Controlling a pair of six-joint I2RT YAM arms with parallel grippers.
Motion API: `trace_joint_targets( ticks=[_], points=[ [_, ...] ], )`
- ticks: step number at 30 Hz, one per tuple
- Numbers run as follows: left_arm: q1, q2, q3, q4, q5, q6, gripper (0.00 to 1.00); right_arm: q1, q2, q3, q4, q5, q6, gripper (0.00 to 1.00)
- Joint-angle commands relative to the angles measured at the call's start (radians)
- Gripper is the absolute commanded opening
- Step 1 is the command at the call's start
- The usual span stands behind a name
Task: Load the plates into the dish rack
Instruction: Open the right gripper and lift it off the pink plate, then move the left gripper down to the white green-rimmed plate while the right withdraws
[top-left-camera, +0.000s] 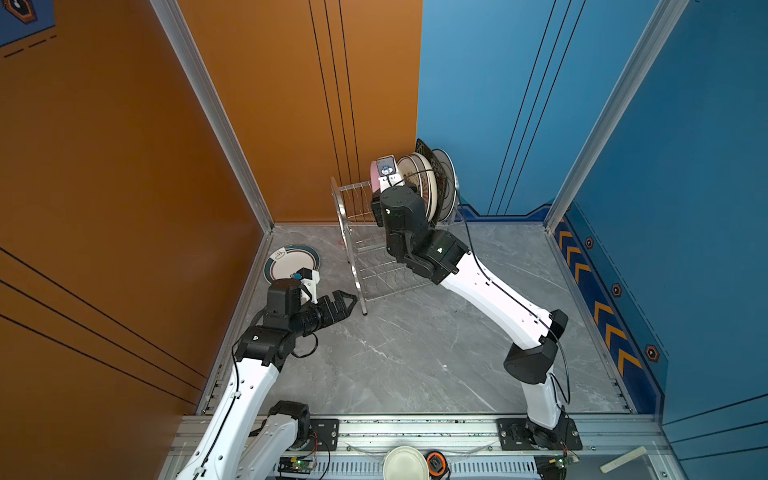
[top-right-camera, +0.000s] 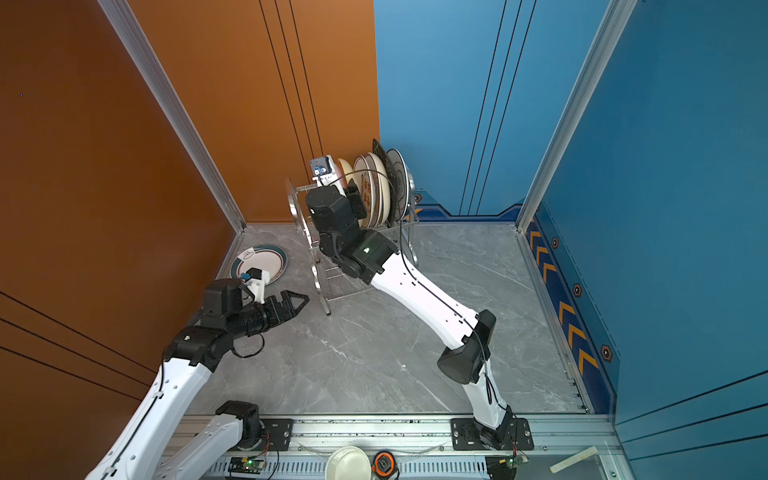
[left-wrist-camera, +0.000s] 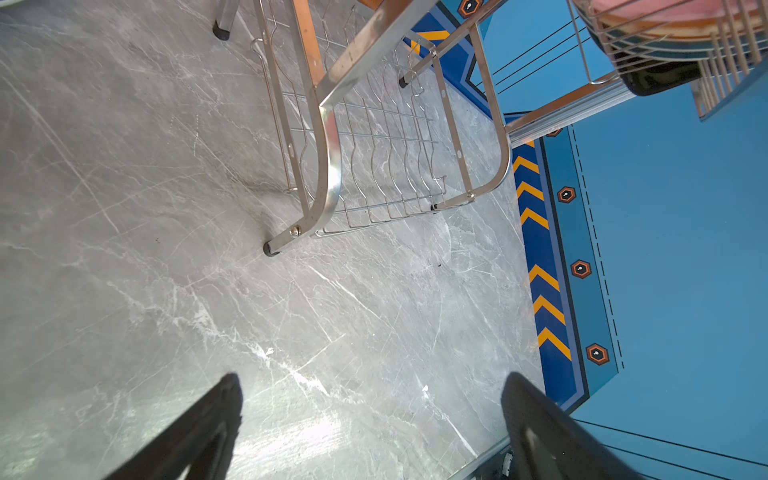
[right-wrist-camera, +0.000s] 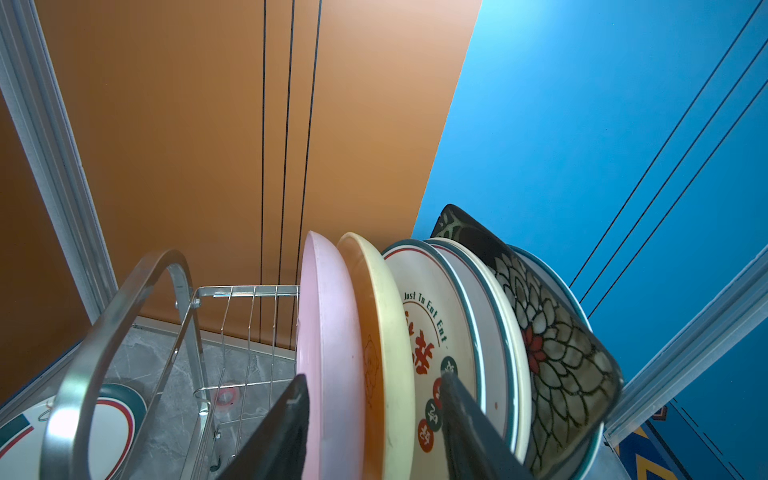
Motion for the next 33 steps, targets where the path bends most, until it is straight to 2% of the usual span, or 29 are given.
trace_joint_targets(
  ticks=[1, 8, 19, 28, 33],
  points=[
    [0.006, -0.005, 0.007, -0.016, -0.019, -0.001, 0.98, 0.016, -0.072, -0.033, -0.033, -0.029, 0.043, 0.52],
    [0.011, 0.007, 0.008, -0.016, -0.031, 0.008, 0.98, 0.056, -0.199, -0.142, -0.123, -0.066, 0.134, 0.54],
    [0.068, 0.032, 0.005, -0.019, -0.055, 0.015, 0.98, 0.067, -0.471, -0.486, -0.238, -0.146, 0.370, 0.56],
    [0.135, 0.086, 0.020, -0.044, -0.148, 0.018, 0.98, -0.006, -0.658, -0.796, -0.268, -0.255, 0.557, 0.57],
    [0.181, 0.138, 0.033, -0.032, -0.176, 0.030, 0.98, -0.093, -0.727, -0.917, -0.268, -0.371, 0.621, 0.59]
  ],
)
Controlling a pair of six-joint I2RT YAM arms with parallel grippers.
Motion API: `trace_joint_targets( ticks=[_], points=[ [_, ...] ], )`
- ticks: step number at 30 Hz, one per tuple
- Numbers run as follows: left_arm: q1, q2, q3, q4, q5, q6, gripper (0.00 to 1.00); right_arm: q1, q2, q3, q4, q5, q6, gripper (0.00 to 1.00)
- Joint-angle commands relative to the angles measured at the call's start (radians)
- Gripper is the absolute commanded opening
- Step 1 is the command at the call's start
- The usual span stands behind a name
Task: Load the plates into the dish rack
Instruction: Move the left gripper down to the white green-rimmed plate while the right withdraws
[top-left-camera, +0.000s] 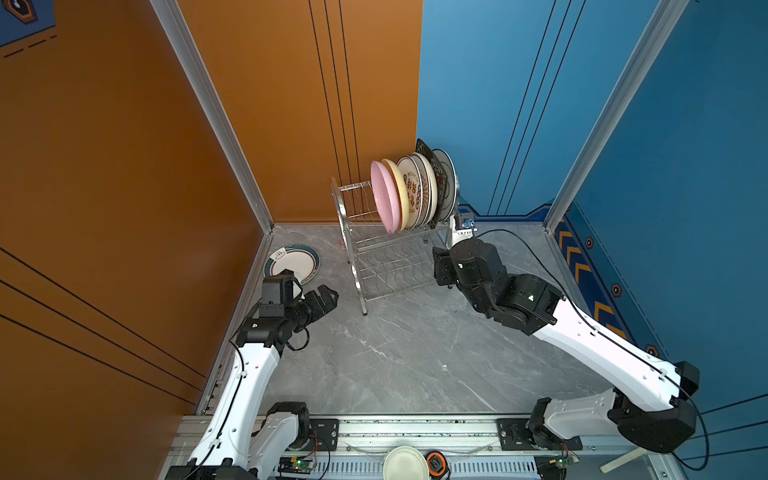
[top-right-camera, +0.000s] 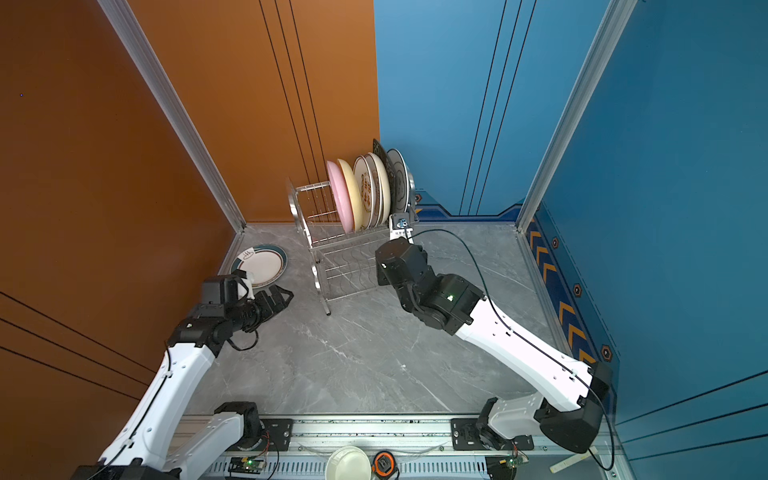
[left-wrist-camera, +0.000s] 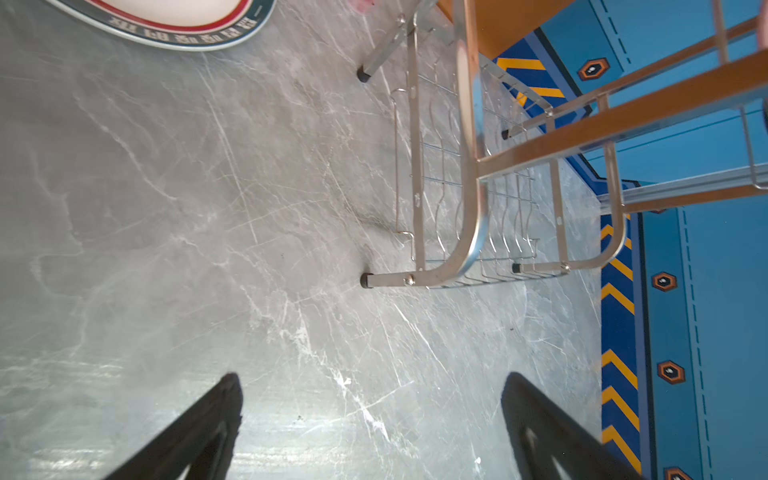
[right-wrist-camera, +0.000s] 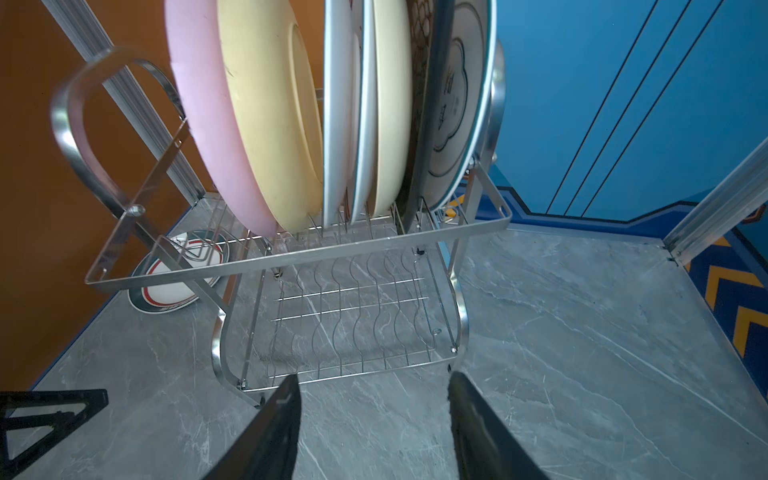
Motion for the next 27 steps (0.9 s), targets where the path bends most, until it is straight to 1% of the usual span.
trace_joint_targets(
  ticks=[1, 7, 10, 12, 18, 21, 24, 25, 27],
  points=[
    [0.033, 0.027, 0.031, -0.003, -0.042, 0.028, 0.98, -0.056, -0.055, -0.066, -0.023, -0.111, 0.088, 0.59],
    [0.132, 0.112, 0.000, 0.120, -0.003, 0.040, 0.98, -0.165, -0.117, -0.185, -0.008, -0.248, 0.130, 0.61],
    [0.197, 0.171, -0.013, 0.200, 0.035, 0.049, 0.99, -0.219, -0.141, -0.234, 0.005, -0.314, 0.139, 0.62],
    [0.254, 0.218, -0.028, 0.271, 0.078, 0.041, 1.00, -0.275, -0.156, -0.263, 0.014, -0.360, 0.145, 0.62],
    [0.376, 0.379, -0.030, 0.460, 0.158, 0.008, 0.94, -0.390, -0.180, -0.311, 0.033, -0.474, 0.143, 0.64],
    [0.411, 0.476, -0.023, 0.548, 0.203, -0.037, 0.90, -0.442, -0.182, -0.327, 0.041, -0.521, 0.137, 0.64],
    [0.421, 0.569, 0.023, 0.559, 0.231, -0.053, 0.87, -0.487, -0.180, -0.347, 0.057, -0.564, 0.137, 0.64],
    [0.422, 0.594, 0.038, 0.559, 0.234, -0.057, 0.84, -0.499, -0.178, -0.355, 0.062, -0.575, 0.140, 0.64],
    [0.423, 0.638, 0.067, 0.559, 0.231, -0.065, 0.81, -0.523, -0.174, -0.368, 0.073, -0.596, 0.143, 0.65]
  ],
)
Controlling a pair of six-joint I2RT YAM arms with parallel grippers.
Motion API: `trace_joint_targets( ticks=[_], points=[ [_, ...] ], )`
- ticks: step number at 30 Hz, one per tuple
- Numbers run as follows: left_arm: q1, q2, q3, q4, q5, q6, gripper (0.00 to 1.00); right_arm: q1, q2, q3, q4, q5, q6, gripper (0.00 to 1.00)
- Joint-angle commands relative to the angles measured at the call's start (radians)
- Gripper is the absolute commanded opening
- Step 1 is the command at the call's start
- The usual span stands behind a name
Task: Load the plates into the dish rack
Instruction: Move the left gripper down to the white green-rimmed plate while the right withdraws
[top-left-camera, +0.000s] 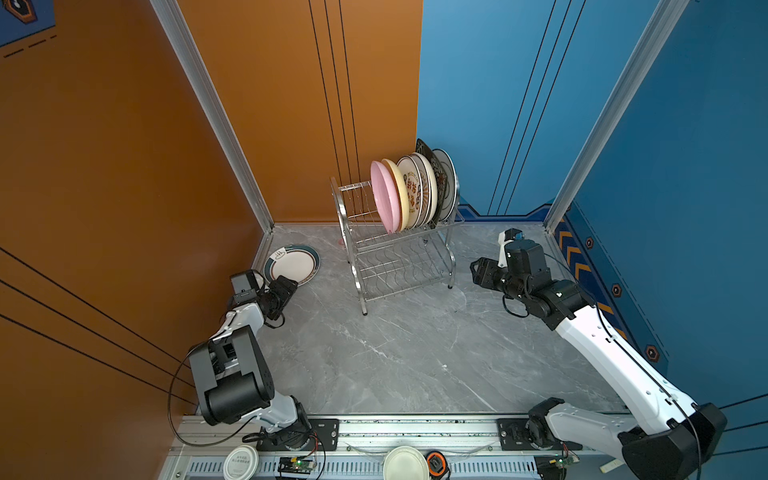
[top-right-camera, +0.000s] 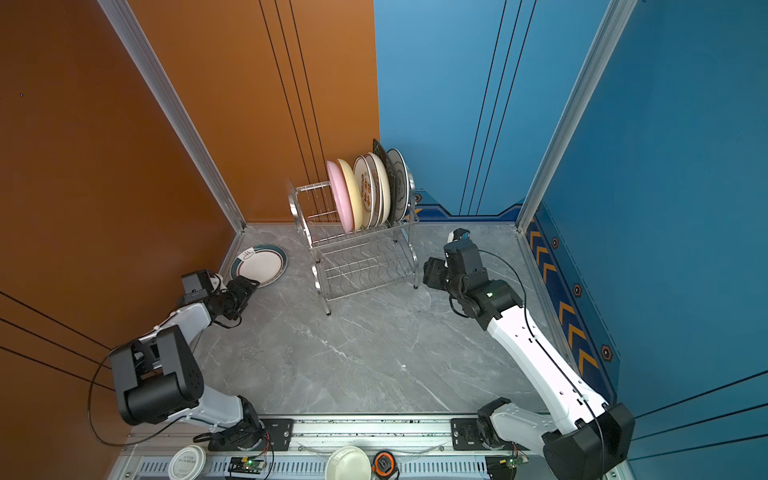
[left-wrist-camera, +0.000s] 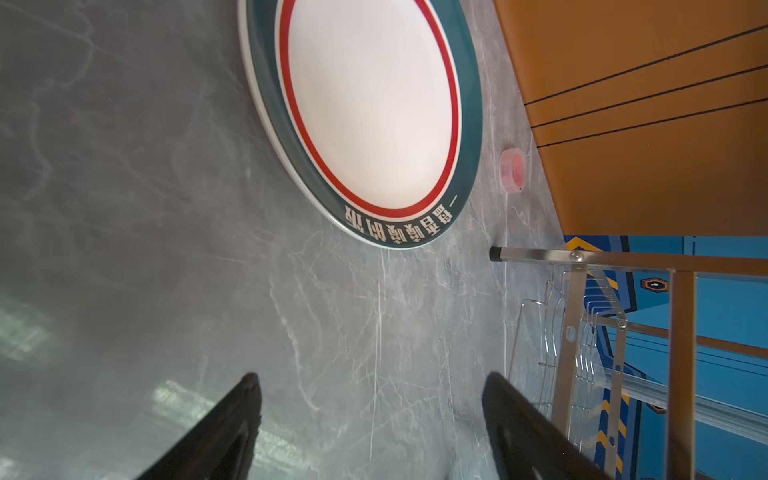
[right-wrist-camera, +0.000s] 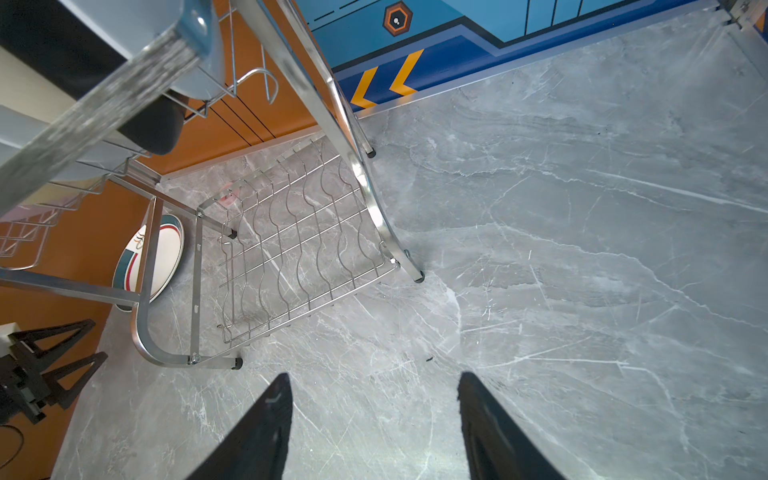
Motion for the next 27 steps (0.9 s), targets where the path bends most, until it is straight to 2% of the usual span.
trace_joint_targets(
  ticks=[1, 12, 20, 27],
  points=[
    [0.005, 0.054, 0.063, 0.047, 0.042, -0.025, 0.80, -0.034, -0.010, -0.028, 0.036, -0.074, 0.012, 0.65],
    [0.004, 0.223, 0.169, 0.066, -0.003, -0.068, 0.67, -0.102, 0.009, -0.043, 0.046, -0.116, 0.013, 0.65],
    [0.006, 0.270, 0.169, 0.103, -0.027, -0.118, 0.61, -0.118, 0.012, -0.044, 0.047, -0.112, 0.020, 0.65],
    [0.010, 0.314, 0.152, 0.203, -0.028, -0.181, 0.57, -0.119, 0.022, -0.034, 0.047, -0.106, 0.025, 0.64]
  ],
)
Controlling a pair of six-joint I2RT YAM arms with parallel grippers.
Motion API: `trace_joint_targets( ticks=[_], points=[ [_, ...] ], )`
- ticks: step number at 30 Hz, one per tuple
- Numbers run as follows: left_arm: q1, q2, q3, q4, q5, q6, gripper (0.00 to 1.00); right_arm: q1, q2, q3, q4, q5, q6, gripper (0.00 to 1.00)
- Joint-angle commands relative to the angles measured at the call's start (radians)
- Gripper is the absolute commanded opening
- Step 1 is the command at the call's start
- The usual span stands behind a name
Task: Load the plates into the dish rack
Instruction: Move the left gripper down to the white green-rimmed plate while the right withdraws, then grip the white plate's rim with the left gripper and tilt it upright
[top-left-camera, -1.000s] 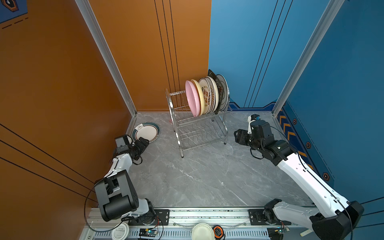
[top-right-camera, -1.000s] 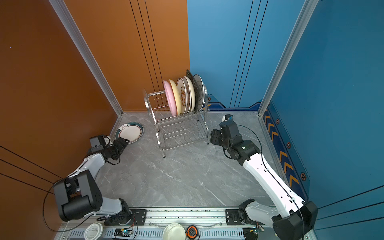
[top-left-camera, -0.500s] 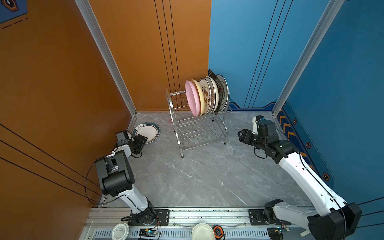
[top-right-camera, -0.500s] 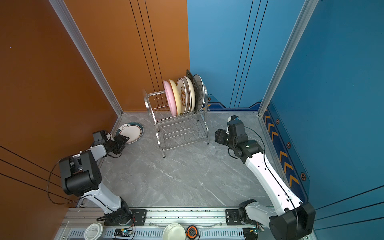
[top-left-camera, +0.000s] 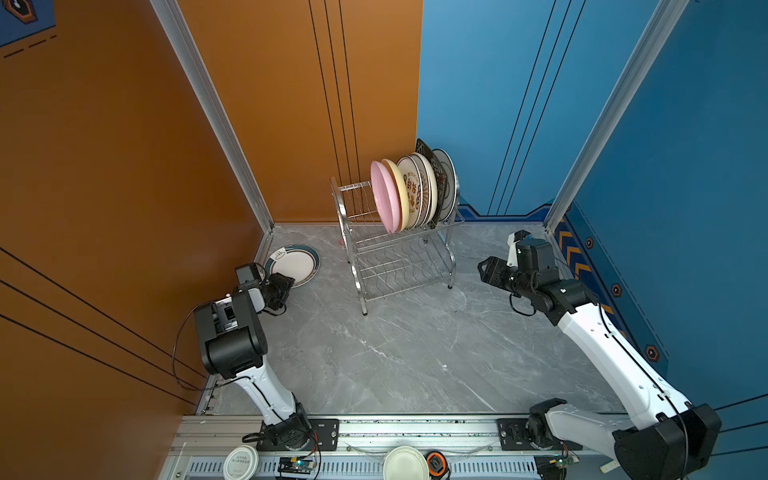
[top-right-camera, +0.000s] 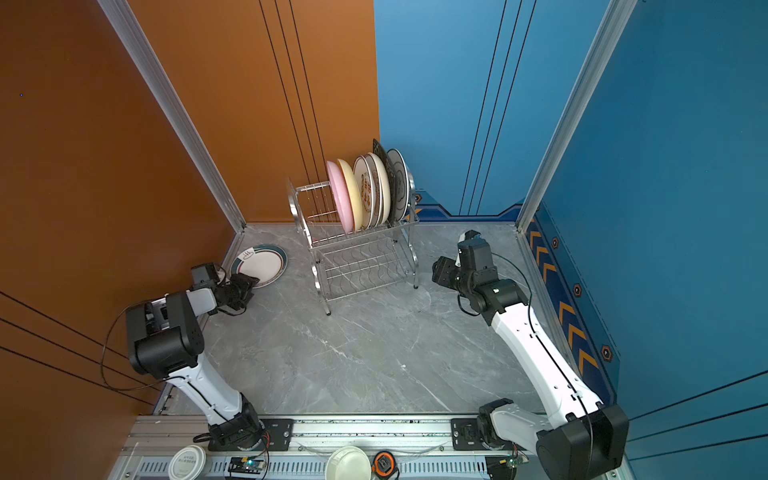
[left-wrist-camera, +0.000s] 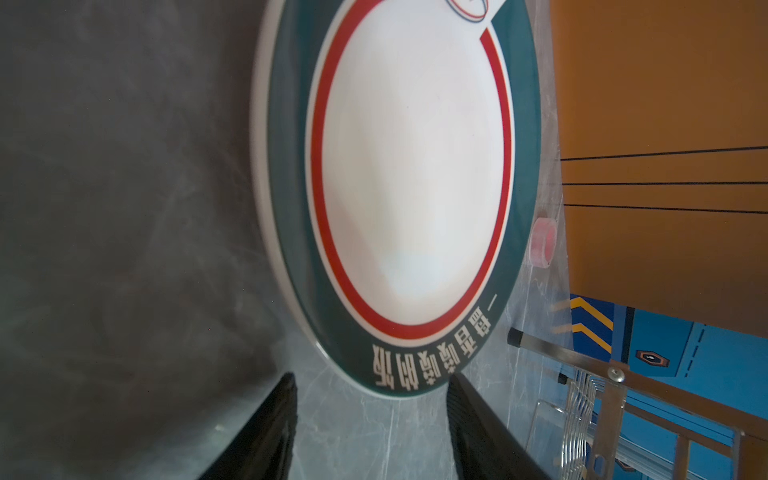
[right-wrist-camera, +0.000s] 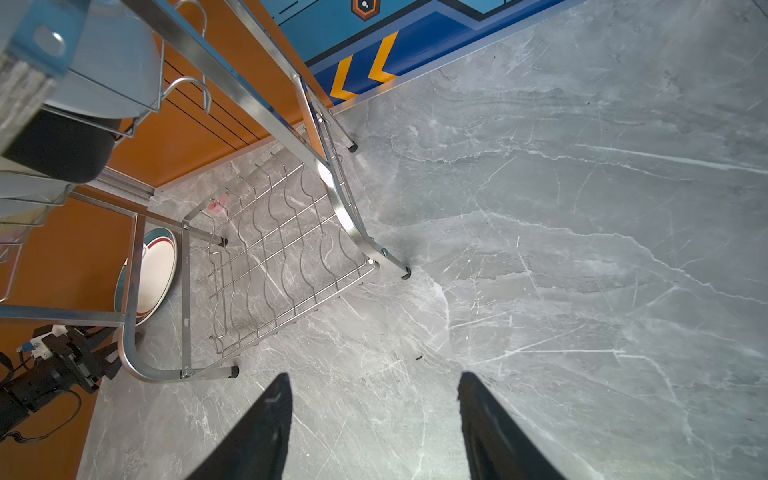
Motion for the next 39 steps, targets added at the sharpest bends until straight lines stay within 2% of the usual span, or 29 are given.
trace_joint_targets(
  ticks=[1, 18, 24, 31, 39],
  points=[
    [0.012, 0.028, -0.002, 0.079, -0.019, -0.049, 0.56, -0.005, 0.008, -0.003, 0.031, -0.005, 0.019, 0.64],
    [0.028, 0.137, -0.033, 0.284, 0.013, -0.179, 0.38, -0.005, -0.006, -0.009, 0.023, 0.014, 0.051, 0.63],
    [0.028, 0.165, -0.035, 0.319, 0.018, -0.202, 0.24, -0.002, -0.001, -0.003, 0.021, 0.013, 0.058, 0.63],
    [0.031, 0.176, -0.037, 0.352, 0.027, -0.233, 0.00, 0.002, 0.003, -0.005, 0.021, 0.012, 0.065, 0.63],
    [0.037, 0.119, -0.053, 0.349, 0.065, -0.241, 0.00, 0.004, -0.002, -0.018, 0.022, -0.009, 0.066, 0.63]
  ],
)
